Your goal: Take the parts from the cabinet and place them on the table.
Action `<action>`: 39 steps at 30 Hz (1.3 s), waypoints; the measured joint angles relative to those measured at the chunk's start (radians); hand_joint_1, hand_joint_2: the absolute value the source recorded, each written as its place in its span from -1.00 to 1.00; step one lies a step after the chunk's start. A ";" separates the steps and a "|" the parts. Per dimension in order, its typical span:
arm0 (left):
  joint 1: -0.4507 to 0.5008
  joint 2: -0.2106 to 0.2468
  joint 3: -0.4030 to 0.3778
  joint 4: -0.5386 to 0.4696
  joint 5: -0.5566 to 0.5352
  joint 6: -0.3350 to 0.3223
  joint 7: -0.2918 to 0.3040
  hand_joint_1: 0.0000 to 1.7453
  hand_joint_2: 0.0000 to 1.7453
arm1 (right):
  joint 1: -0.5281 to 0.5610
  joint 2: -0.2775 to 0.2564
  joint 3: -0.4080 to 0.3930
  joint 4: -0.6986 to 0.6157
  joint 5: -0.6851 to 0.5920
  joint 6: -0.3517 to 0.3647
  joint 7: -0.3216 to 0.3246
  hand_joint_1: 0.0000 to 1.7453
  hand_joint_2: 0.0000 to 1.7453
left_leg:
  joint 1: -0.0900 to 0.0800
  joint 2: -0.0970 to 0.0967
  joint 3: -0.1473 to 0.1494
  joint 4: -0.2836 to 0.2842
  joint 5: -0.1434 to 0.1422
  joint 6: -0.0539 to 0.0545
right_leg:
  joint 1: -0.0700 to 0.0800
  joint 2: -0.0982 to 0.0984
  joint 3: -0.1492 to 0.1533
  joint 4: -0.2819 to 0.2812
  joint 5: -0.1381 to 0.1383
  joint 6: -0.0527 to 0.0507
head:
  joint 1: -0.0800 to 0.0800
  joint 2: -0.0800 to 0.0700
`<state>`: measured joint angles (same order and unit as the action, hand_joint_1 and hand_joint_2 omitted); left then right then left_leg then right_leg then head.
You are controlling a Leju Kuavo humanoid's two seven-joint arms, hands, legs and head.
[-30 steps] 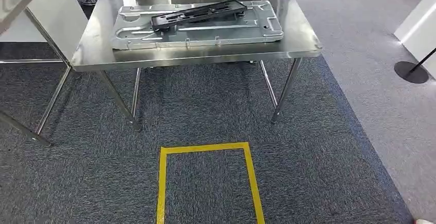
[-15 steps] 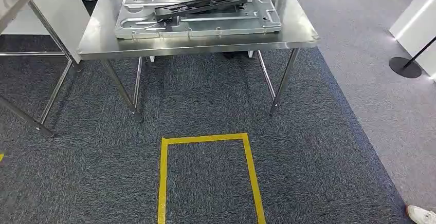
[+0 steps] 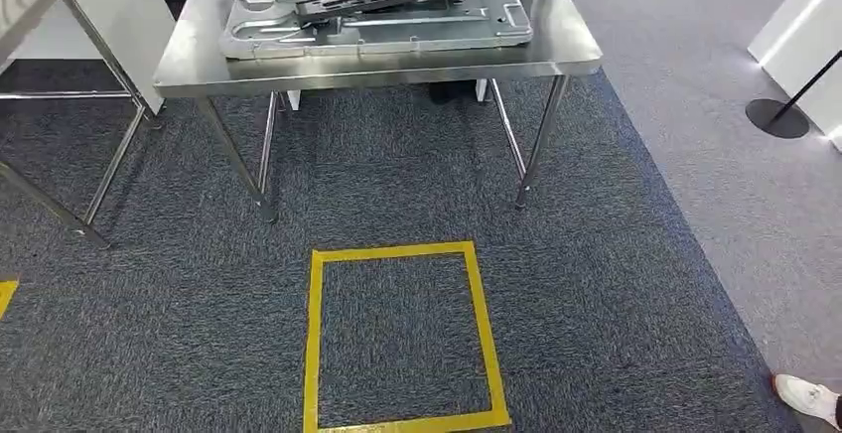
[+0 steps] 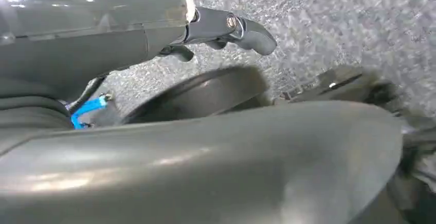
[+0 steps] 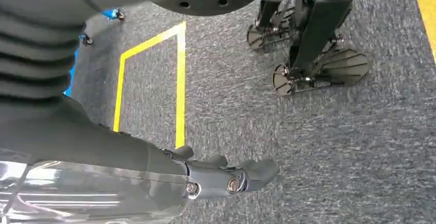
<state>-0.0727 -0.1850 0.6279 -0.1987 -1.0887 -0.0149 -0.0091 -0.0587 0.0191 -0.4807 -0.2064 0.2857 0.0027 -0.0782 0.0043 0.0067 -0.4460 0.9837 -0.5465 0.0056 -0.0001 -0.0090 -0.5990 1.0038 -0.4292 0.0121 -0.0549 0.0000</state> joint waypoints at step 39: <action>0.008 0.018 -0.055 -0.031 0.136 0.053 0.005 -1.00 1.00 | 0.046 0.004 0.069 -0.001 0.053 -0.009 0.007 -1.00 1.00 | -0.002 0.003 -0.086 0.018 0.057 0.041 | -0.014 0.007 -0.085 0.305 -0.203 0.039 | 0.000 0.000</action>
<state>-0.0642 -0.1671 0.5733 -0.2293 -0.9524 0.0381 -0.0042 -0.0132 0.0233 -0.4116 -0.2075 0.3391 -0.0061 -0.0709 0.0025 0.0098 -0.5318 1.0019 -0.4892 0.0465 -0.0143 -0.0023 -0.6836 1.3092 -0.6319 0.0508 -0.0546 0.0000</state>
